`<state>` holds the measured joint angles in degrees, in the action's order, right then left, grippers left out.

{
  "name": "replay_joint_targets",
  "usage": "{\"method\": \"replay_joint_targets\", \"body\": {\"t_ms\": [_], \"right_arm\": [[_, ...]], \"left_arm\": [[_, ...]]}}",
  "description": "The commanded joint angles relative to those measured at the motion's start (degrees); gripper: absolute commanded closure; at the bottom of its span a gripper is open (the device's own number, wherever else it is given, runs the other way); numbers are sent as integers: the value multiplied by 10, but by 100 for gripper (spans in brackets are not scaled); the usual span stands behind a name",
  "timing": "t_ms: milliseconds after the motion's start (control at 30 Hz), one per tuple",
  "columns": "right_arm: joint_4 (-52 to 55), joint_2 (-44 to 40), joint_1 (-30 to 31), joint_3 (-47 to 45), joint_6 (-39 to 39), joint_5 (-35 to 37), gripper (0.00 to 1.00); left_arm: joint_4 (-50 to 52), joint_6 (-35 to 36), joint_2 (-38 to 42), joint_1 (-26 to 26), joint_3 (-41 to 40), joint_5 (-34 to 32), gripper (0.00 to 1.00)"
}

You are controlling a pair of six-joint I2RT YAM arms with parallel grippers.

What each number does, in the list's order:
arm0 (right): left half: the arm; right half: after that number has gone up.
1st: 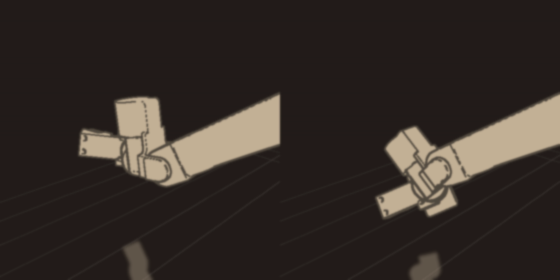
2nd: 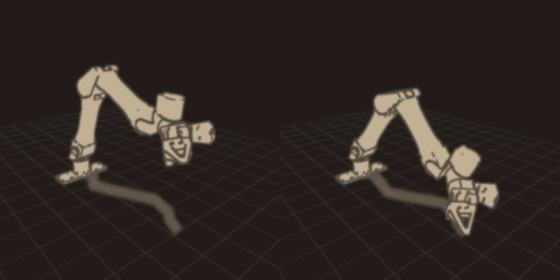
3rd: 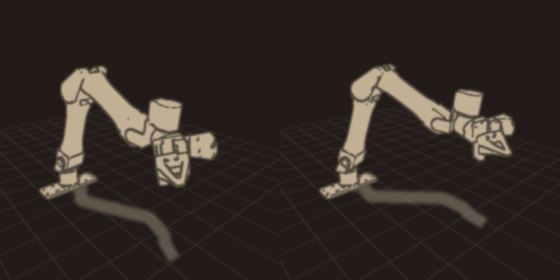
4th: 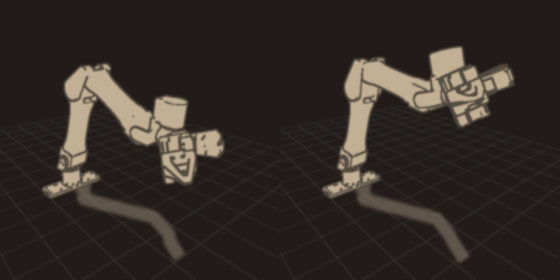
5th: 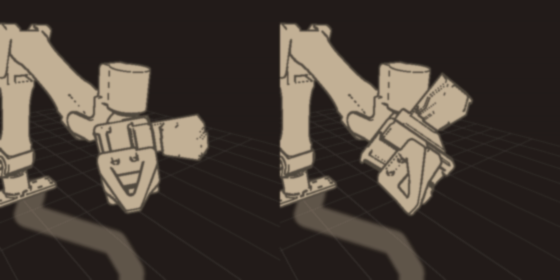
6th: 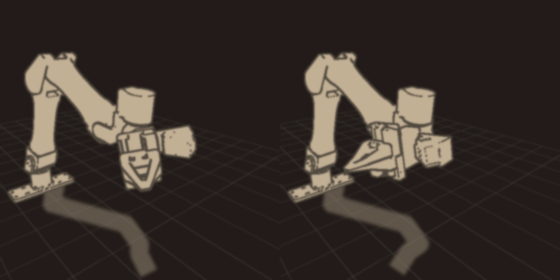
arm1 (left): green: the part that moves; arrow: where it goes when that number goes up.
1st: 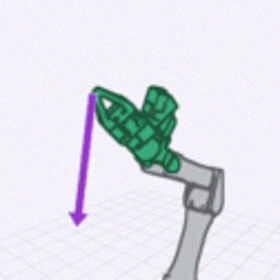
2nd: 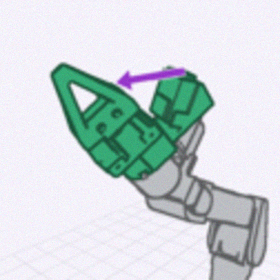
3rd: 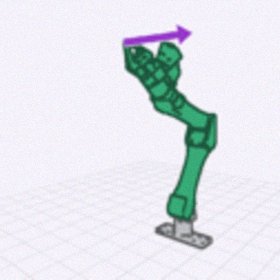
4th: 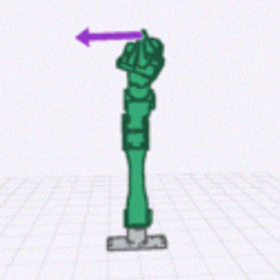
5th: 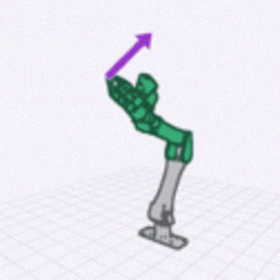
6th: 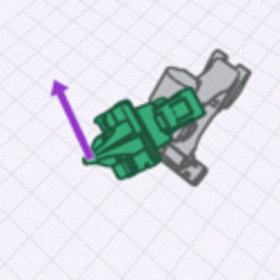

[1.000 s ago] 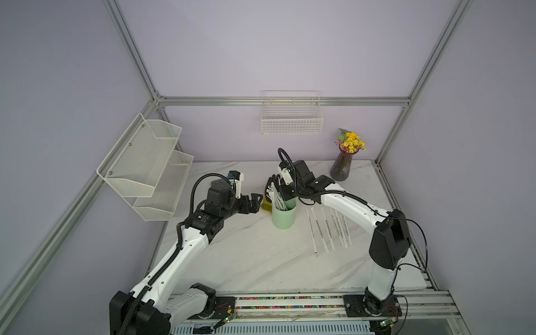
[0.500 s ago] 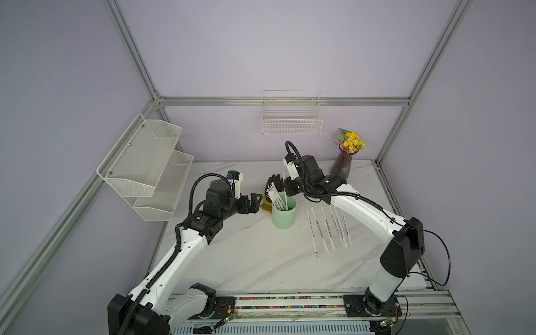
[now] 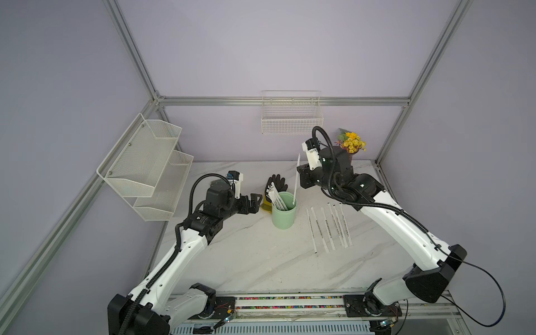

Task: Take the straws out of the storage container
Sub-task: Pick up the straw from the container, then place the straw at the center of the board.

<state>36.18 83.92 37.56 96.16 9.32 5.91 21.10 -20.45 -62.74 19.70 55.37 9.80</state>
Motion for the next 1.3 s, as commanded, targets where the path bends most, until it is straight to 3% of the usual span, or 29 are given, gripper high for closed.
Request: {"method": "replay_joint_targets", "body": {"t_ms": [0, 333, 767, 1267], "right_arm": [[35, -28, 2, 19, -8, 38, 93], [123, -71, -30, -8, -38, 128, 94], [124, -73, -173, -156, -33, 89, 97], [129, 15, -238, -196, -26, 102, 97]], "left_arm": [[-14, -1, 11, 2, 17, 1, 0], [-17, 1, 14, 2, 11, -2, 0], [-25, 3, 3, 3, 7, -1, 0], [-25, 3, 2, 2, 3, 2, 0]]}}
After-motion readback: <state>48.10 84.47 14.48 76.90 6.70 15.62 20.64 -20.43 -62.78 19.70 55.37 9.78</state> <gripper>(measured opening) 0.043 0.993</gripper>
